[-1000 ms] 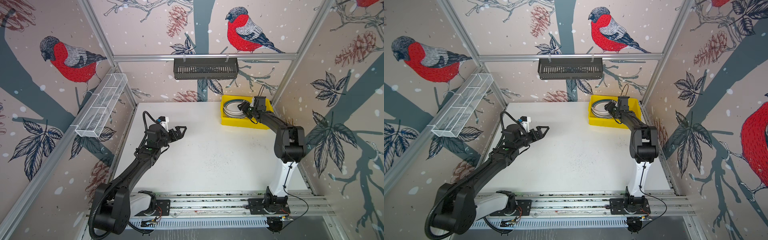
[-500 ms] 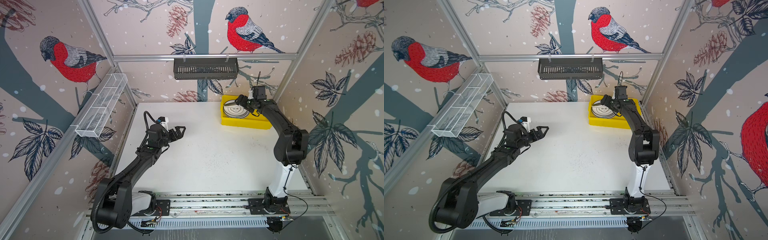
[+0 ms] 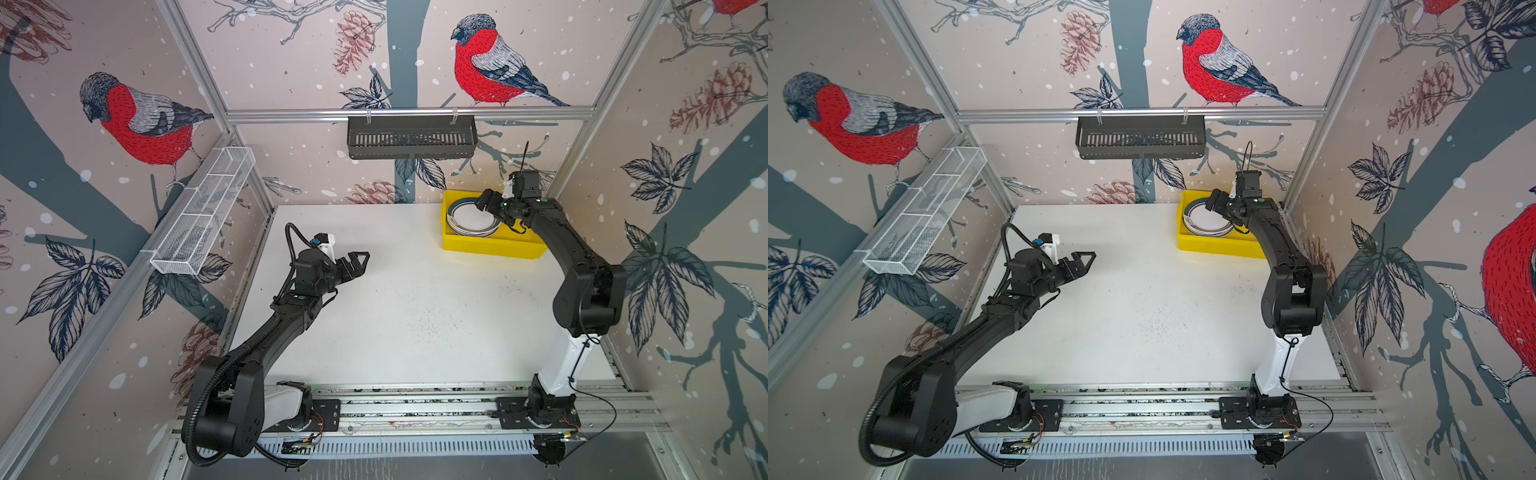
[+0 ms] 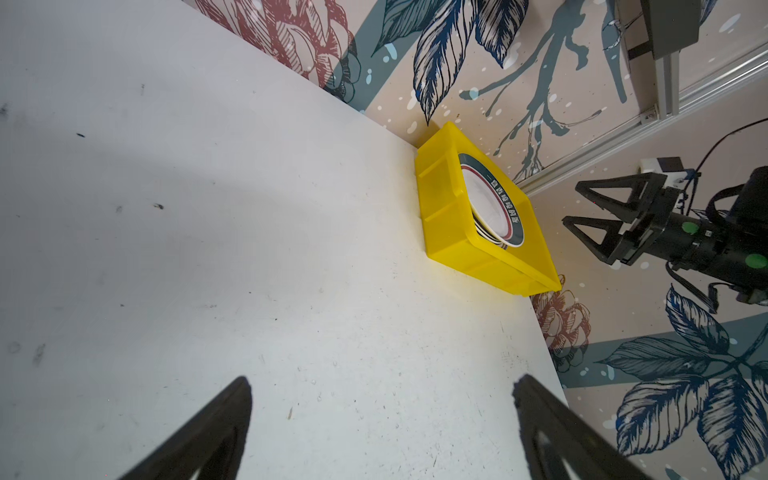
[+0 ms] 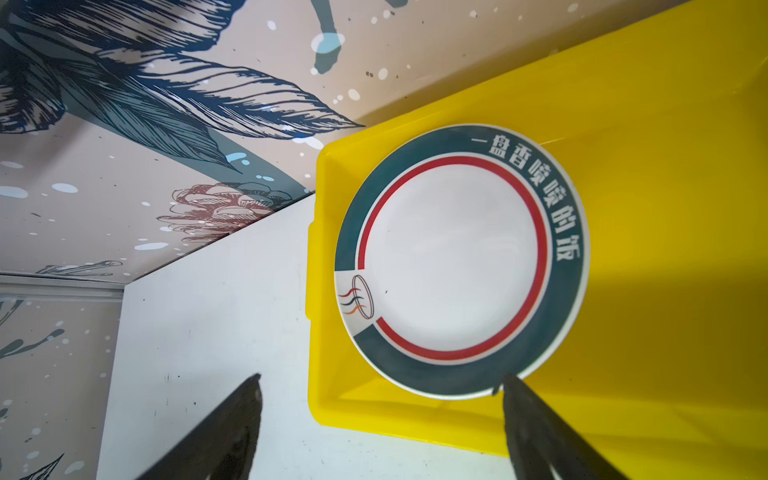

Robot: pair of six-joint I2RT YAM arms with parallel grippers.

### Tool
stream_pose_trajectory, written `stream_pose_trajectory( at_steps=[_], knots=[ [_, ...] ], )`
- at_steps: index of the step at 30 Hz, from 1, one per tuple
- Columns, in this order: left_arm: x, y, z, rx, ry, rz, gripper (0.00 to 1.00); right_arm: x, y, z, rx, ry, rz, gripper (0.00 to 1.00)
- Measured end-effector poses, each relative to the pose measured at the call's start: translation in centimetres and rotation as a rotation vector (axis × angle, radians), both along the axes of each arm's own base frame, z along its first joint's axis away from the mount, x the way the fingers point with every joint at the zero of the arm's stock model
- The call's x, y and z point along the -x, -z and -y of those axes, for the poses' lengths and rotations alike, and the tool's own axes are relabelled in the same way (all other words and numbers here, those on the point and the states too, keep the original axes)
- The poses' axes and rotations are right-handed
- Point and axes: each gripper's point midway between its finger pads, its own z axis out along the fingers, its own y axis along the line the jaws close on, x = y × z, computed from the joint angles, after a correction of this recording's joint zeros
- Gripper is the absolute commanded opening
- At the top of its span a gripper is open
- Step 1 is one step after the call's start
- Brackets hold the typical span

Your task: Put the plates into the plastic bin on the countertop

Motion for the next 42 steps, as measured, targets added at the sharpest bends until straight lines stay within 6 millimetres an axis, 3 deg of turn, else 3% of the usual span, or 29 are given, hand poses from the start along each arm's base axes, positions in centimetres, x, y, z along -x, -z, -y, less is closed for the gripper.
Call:
stream_pose_trajectory(
  at_steps=[3,6,9,12,15,16,19,23,25,30,33,37,42],
  knots=[
    [0.2,0.2,-1.0,-0.031,-0.044,0.021,0.97,0.4,-0.6,0.5,-0.009,0.002,0.004,0.90],
    [0.3,0.9,-2.8,-0.080,-0.114,0.032,0.97,2.0,-2.2,0.7,-0.014,0.001,0.039,0.90],
    [0.5,0.8,-5.2,-0.135,-0.220,0.066,0.97,4.6,-4.7,0.8,-0.010,-0.003,0.136,0.93],
    [1.6,0.4,-7.5,-0.207,-0.323,0.156,0.97,7.7,-5.5,1.7,0.018,0.030,0.229,0.93],
    [2.9,1.2,-10.1,-0.307,-0.434,0.226,0.97,11.0,-4.0,2.9,0.058,0.078,0.303,0.95],
    [3.2,1.6,-10.9,-0.346,-0.465,0.237,0.97,12.1,-3.3,3.1,0.076,0.098,0.332,1.00],
    [3.6,2.7,-12.6,-0.452,-0.528,0.253,0.97,15.2,-0.3,3.5,0.136,0.142,0.404,0.99],
    [3.7,3.7,-13.7,-0.547,-0.563,0.257,0.97,18.5,4.8,7.1,0.233,0.300,0.437,0.99],
    [3.7,4.0,-14.1,-0.574,-0.579,0.274,0.97,19.5,5.7,8.0,0.249,0.349,0.465,0.99],
    [3.9,6.5,-16.7,-0.635,-0.639,0.210,0.97,20.9,5.5,9.4,0.353,0.439,0.560,0.99],
    [3.9,6.9,-17.8,-0.634,-0.658,0.212,0.97,21.4,7.6,10.6,0.465,0.476,0.509,0.99],
    [4.0,6.7,-17.3,-0.628,-0.621,0.263,0.97,22.2,10.3,12.3,0.549,0.519,0.434,0.99],
    [3.6,6.0,-17.4,-0.637,-0.629,0.318,0.97,22.2,10.2,12.8,0.554,0.558,0.471,0.99]
  ],
)
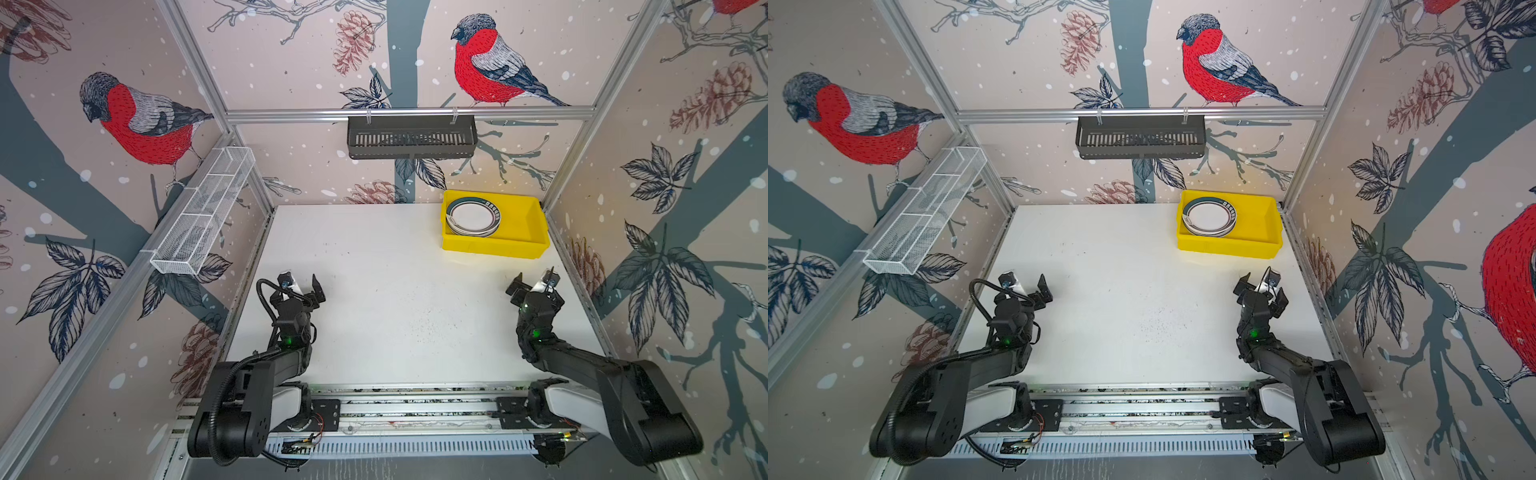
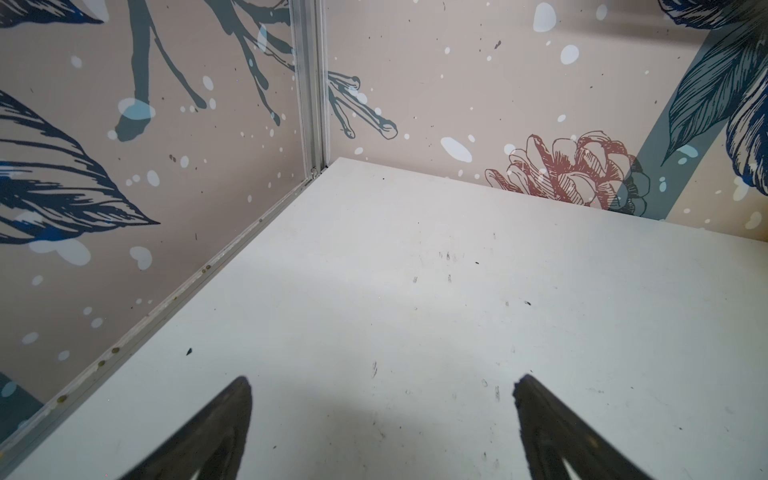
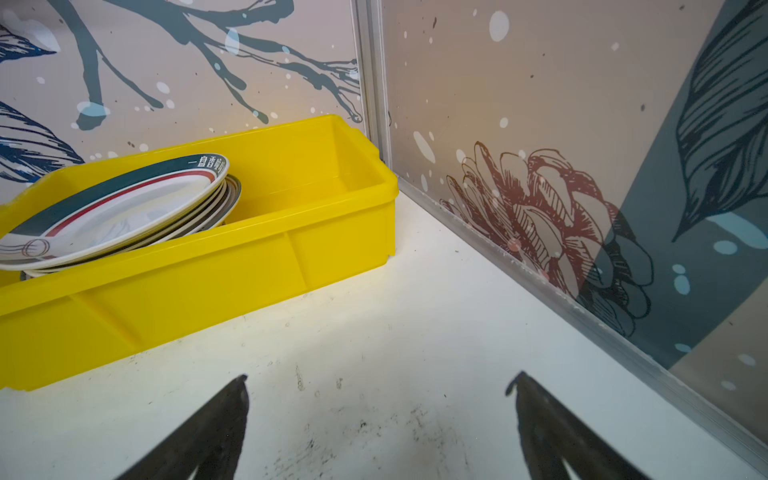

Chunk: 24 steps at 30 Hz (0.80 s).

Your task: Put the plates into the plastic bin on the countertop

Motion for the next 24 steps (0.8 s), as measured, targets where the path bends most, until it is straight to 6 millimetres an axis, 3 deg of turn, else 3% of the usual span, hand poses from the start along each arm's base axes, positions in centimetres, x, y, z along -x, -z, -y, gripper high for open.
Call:
stream_pose_trajectory(
  at_steps=[6,11,13,16,20,24],
  knots=[
    [-0.3,1.1,0.3,-0.024,0.030,0.017,0.97,-2.0,-1.2,0.8,0.004,0.018,0.020,0.99],
    [-2.0,1.3,0.7,-0.028,0.065,0.028,0.97,-1.6,-0.7,0.9,0.046,0.000,0.009,0.99],
    [-3.3,0.5,1.1,-0.034,0.093,0.031,0.97,-1.5,-1.0,1.2,0.058,0.005,0.029,0.99],
    [-4.9,-1.1,2.1,-0.045,0.153,0.056,0.97,-1.2,0.4,2.0,0.061,0.011,0.022,0.99],
    [-4.3,1.4,2.6,-0.049,0.193,-0.018,0.97,-2.2,0.2,1.2,0.066,-0.049,0.038,1.00],
    [-4.1,1.2,2.5,-0.051,0.191,-0.003,0.97,-3.1,1.5,0.5,0.088,-0.091,-0.009,0.99]
  ],
)
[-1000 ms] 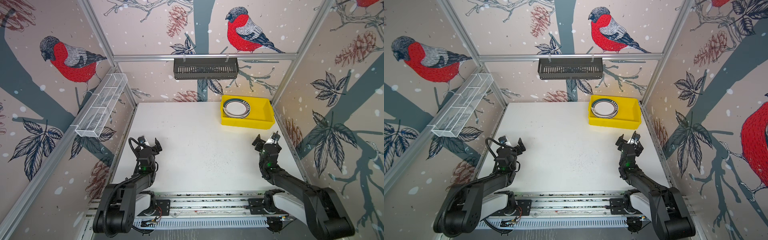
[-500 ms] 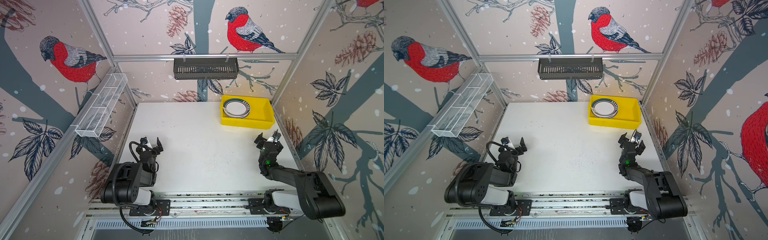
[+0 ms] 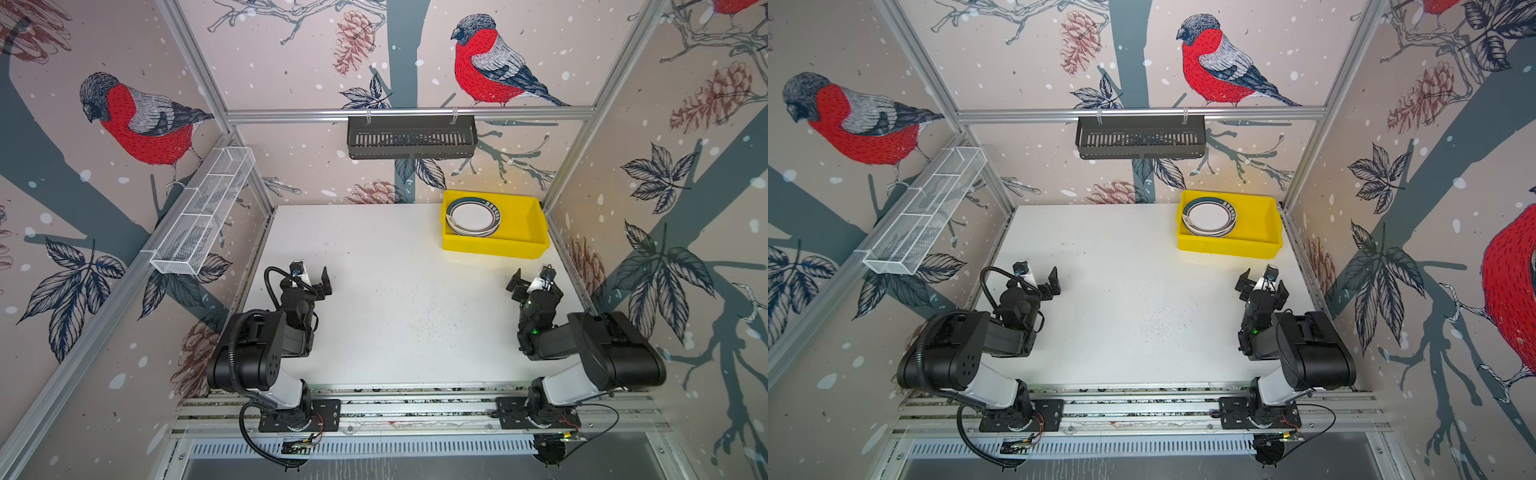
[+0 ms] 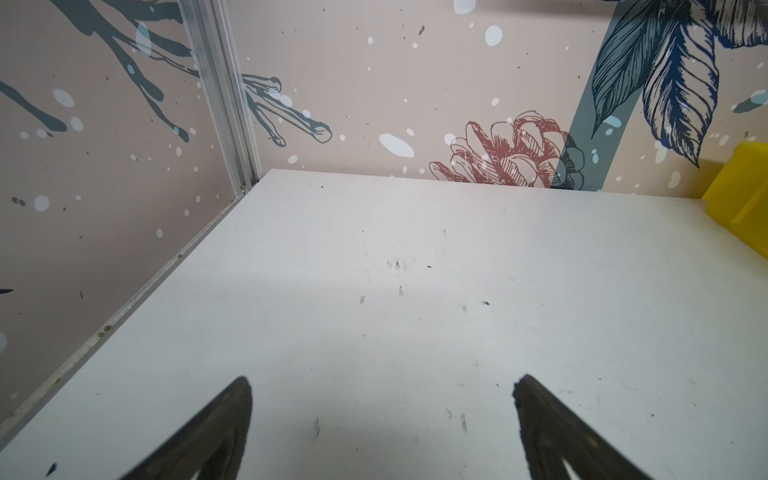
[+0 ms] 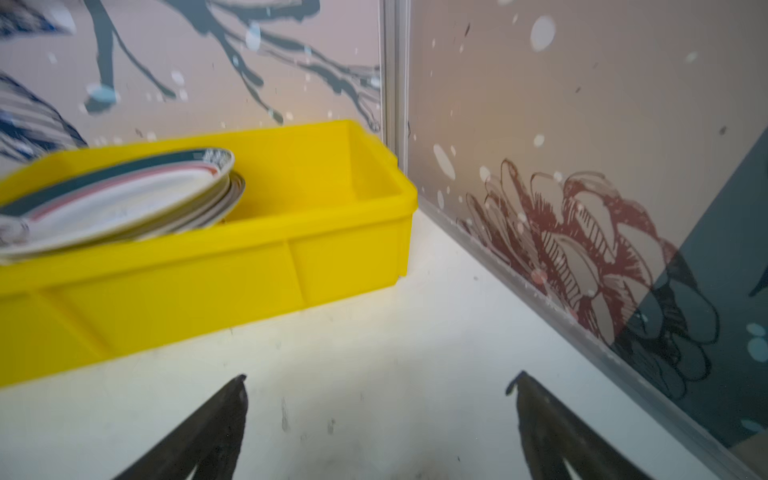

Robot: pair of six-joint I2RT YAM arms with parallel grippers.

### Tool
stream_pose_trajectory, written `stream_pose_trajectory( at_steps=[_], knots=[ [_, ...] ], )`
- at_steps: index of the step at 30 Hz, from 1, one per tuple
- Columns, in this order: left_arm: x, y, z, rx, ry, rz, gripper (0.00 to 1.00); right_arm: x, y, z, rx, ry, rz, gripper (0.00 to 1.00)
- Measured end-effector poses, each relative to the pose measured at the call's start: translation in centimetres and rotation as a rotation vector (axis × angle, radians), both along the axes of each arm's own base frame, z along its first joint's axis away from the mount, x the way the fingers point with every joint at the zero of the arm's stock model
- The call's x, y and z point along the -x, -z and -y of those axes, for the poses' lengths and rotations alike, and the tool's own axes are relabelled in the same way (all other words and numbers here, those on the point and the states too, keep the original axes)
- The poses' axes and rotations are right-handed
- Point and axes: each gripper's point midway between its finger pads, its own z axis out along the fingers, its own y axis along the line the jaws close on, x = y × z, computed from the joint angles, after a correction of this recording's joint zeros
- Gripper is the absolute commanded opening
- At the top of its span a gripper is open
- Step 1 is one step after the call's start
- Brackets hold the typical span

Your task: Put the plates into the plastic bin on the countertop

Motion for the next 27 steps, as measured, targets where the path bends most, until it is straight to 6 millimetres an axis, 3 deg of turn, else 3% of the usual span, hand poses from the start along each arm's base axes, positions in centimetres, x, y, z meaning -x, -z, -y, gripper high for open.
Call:
stream_pose_trajectory(
  at_steps=[2,19,24,27],
  knots=[
    [0.2,0.1,0.0,0.001,0.007,0.002,0.97,-0.6,-1.5,-0.3,-0.007,-0.020,0.061,1.00],
    [-0.2,-0.5,0.3,0.006,0.040,0.020,0.98,-1.0,-1.1,-0.2,-0.006,-0.019,0.029,0.99],
    [-0.6,-0.7,1.7,-0.020,0.076,0.020,0.98,-1.0,-1.2,-0.2,-0.006,-0.019,0.029,0.99],
    [-0.6,-0.6,1.5,-0.028,0.067,0.015,0.98,-1.0,-1.2,-0.2,-0.006,-0.019,0.032,0.99]
  ],
)
